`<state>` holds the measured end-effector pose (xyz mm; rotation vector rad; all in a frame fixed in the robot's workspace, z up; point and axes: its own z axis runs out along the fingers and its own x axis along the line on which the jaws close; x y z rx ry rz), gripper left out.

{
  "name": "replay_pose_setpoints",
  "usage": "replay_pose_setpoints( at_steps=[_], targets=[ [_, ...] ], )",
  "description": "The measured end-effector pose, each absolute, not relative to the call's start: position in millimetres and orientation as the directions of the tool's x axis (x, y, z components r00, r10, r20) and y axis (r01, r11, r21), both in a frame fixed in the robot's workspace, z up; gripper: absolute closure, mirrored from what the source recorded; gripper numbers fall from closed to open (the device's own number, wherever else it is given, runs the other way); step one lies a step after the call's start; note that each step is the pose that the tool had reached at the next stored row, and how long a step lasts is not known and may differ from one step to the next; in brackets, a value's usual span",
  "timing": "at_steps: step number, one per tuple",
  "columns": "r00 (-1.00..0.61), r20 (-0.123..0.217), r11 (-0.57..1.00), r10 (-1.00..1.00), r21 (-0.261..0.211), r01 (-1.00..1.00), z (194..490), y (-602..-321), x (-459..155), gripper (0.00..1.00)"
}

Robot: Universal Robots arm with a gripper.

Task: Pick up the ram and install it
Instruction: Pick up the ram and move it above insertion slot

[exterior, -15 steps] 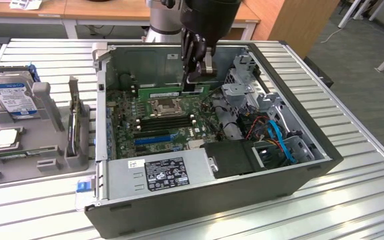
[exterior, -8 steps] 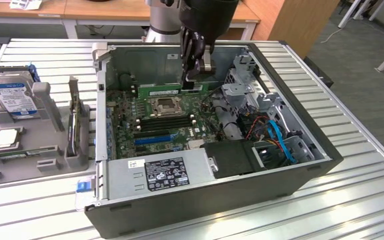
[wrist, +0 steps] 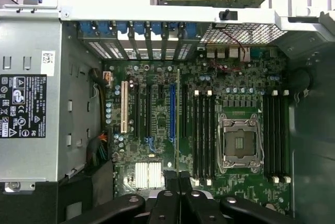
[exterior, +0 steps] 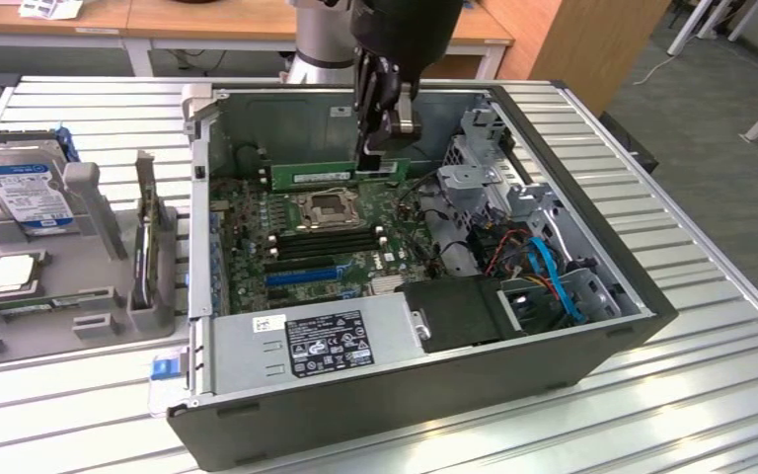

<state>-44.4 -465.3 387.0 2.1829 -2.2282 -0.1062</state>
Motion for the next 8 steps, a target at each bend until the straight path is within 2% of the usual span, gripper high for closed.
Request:
replay_pose_setpoints(
  at_steps=[8],
  targets=[
    [-0.022,-0.034,0.019,-0.999,0.063,-0.998,386.4,-455.7,-44.4,0.88]
  ],
)
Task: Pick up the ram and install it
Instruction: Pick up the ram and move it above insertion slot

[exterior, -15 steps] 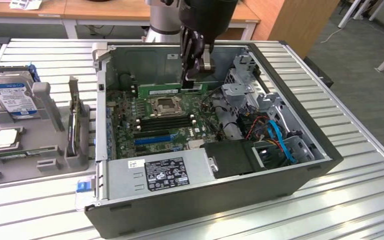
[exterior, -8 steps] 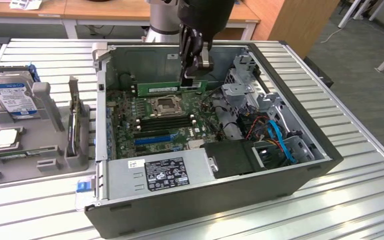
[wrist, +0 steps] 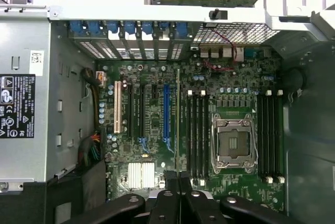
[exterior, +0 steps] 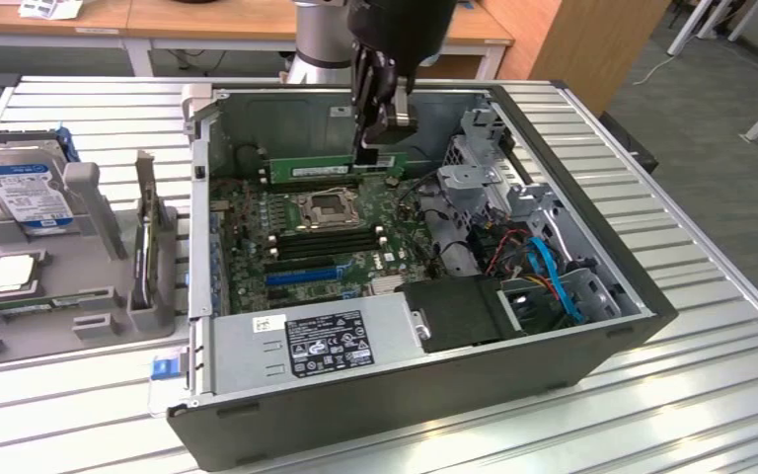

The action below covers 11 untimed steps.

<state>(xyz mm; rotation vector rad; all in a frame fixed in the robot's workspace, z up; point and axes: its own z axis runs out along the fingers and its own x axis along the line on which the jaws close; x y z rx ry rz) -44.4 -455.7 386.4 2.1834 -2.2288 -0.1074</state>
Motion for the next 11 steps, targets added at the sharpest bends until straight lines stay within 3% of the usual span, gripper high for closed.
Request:
replay_pose_setpoints(
  at_steps=[11],
  targets=[
    [-0.022,-0.035,0.019,-0.999,0.063,-0.998,385.5,-442.4,-44.4,0.88]
  ],
)
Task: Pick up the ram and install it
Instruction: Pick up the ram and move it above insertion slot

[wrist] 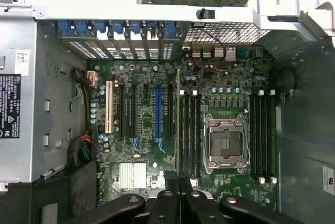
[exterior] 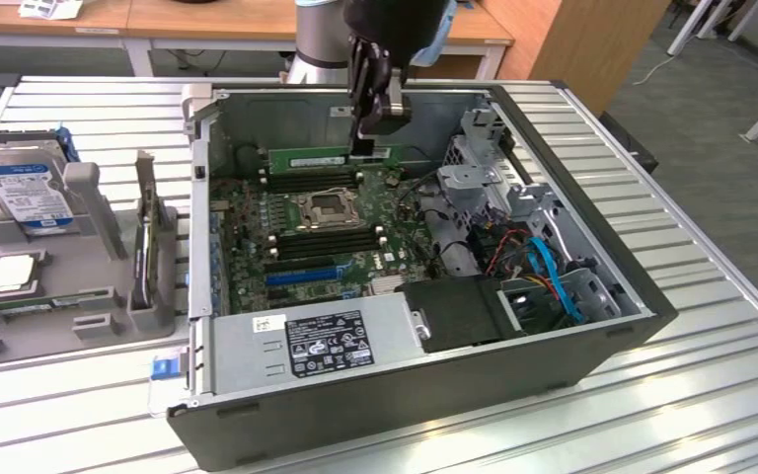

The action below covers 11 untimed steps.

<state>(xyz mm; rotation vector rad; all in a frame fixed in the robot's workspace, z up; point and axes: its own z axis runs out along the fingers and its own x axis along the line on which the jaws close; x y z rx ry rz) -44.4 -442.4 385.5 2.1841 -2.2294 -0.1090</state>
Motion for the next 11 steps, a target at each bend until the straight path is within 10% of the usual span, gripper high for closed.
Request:
replay_pose_setpoints(
  at_steps=[11],
  targets=[
    [-0.022,-0.036,0.019,-0.999,0.063,-0.998,385.0,-433.8,-44.4,0.88]
  ],
)
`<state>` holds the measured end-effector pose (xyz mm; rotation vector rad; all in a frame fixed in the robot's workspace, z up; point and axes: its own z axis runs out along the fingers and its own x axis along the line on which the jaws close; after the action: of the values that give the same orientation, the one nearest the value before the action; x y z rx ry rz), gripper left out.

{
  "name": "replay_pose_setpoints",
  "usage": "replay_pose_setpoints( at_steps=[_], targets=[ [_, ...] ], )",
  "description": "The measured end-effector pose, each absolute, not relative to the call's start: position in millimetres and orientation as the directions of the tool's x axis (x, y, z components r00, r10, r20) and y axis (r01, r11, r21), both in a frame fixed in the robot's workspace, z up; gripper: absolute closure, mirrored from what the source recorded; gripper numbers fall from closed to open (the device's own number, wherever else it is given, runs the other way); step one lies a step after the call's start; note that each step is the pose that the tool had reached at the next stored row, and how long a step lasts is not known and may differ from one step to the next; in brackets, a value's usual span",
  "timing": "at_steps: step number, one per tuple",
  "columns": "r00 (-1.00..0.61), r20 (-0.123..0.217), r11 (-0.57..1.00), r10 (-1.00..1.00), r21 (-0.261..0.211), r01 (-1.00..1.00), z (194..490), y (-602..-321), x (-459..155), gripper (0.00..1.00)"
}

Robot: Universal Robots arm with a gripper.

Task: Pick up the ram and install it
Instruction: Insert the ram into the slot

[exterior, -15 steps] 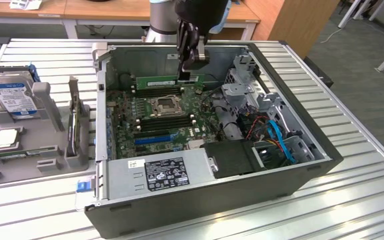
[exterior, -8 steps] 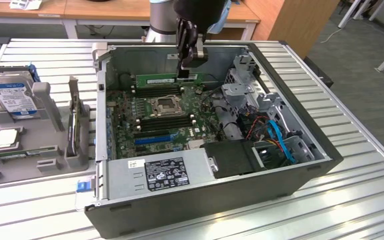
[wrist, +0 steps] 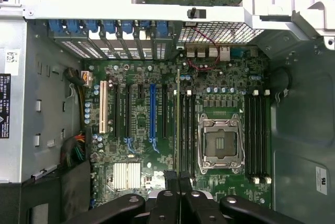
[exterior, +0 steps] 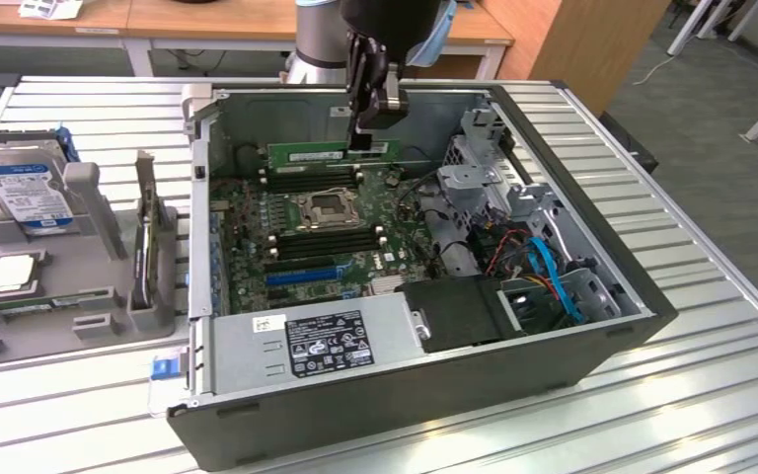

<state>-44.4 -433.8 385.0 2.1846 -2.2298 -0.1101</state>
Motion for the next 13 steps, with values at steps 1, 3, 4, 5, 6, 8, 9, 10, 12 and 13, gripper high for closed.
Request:
replay_pose_setpoints(
  at_steps=[1,3,4,5,6,8,9,10,12,13],
  targets=[
    [-0.022,-0.036,0.019,-0.999,0.063,-0.998,385.0,-433.8,-44.4,0.88],
    [-0.022,-0.036,0.019,-0.999,0.063,-0.998,385.1,-433.8,-44.4,0.88],
    [-0.022,-0.036,0.019,-0.999,0.063,-0.998,385.0,-433.8,-44.4,0.88],
    [-0.022,-0.036,0.019,-0.999,0.063,-0.998,385.0,-433.8,-44.4,0.88],
    [-0.022,-0.036,0.019,-0.999,0.063,-0.998,384.9,-433.8,-44.4,0.88],
    [-0.022,-0.036,0.019,-0.999,0.063,-0.998,384.7,-433.8,-44.4,0.88],
    [-0.022,-0.036,0.019,-0.999,0.063,-0.998,384.5,-433.8,-44.4,0.88],
    [-0.022,-0.037,0.019,-0.999,0.063,-0.998,384.2,-433.8,-44.4,0.88],
    [-0.022,-0.037,0.019,-0.999,0.063,-0.998,382.8,-433.8,-44.4,0.88],
    [-0.022,-0.037,0.019,-0.999,0.063,-0.998,381.8,-433.9,-44.4,0.88]
  ],
)
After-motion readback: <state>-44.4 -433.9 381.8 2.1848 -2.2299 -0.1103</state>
